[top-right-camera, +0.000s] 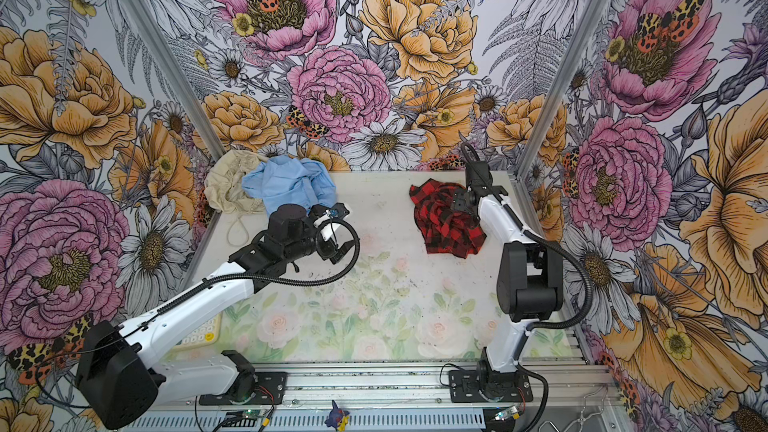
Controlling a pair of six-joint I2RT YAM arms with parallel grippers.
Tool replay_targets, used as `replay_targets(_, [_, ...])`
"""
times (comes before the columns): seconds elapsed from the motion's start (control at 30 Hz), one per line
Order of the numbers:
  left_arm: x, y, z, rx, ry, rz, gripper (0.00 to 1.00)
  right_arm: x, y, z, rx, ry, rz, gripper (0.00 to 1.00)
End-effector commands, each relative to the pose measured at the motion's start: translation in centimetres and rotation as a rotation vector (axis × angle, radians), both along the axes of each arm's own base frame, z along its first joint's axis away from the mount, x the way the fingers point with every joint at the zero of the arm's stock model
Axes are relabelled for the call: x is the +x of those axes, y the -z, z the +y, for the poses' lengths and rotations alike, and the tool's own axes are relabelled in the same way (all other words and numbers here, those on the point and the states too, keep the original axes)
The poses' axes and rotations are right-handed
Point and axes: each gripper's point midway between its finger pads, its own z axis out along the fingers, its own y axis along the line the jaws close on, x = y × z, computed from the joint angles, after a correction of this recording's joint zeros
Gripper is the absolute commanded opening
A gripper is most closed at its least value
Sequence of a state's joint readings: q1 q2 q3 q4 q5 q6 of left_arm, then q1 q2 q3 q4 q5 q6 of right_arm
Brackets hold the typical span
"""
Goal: Pick out a specific cloth from the pile
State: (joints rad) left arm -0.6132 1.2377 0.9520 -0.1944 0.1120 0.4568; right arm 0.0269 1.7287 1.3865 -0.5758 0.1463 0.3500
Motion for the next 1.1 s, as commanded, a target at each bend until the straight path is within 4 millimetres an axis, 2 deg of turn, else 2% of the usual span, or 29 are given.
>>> replay_targets(0.0, [-0.6,-1.8,-0.4,-0.017,0.03,-0.037,0.99,-3.5,2.0,-1.3,0.031,0.095,0.042,0.79])
replay_targets(0.13, [-0.6,-1.6,-0.7,-0.019,0.04,-0.03,0.99,-6.5,4.5,-2.2,0.168,0.182,0.013,0.73])
replay_targets(0.23, [-0.6,-1.4,-0.9,-0.019,0.046,-0.021,0.99,-7.4,6.2,-2.1,0.233,0.189,0.033,0.68])
replay_targets(0.33, [-0.7,-1.4,-0.9,-0.014,0.045,-0.025,0.99,-7.5,7.7,-1.8,0.258,0.187,0.064,0.67])
replay_targets(0.53, [-0.6,-1.0,-0.9,-0.002,0.042,-0.023,0.99,-6.3,10.2,-2.1,0.258,0.19,0.116,0.61])
replay_targets(0.6, [-0.6,-0.9,-1.0,0.002,0.042,-0.023,0.99,-6.2,11.2,-2.3,0.257,0.193,0.141,0.46])
replay_targets(0.63, [-0.7,-0.9,-1.0,0.003,0.042,-0.024,0.99,-6.2,11.5,-2.5,0.255,0.2,0.147,0.43])
replay_targets(0.83, [-0.5,-0.6,-1.0,0.01,0.041,-0.021,0.99,-6.0,12.4,-3.1,0.232,0.208,0.165,0.41])
replay_targets(0.87, [-0.5,-0.6,-1.0,0.012,0.041,-0.02,0.99,-5.9,12.5,-3.1,0.238,0.206,0.168,0.36])
replay_targets(1.0, [-0.5,-0.5,-0.9,0.016,0.037,-0.021,0.99,-5.2,12.4,-3.6,0.238,0.209,0.163,0.0])
replay_targets(1.07, [-0.5,-0.3,-0.9,0.021,0.036,-0.02,0.99,-4.9,12.2,-3.9,0.232,0.21,0.157,0.0])
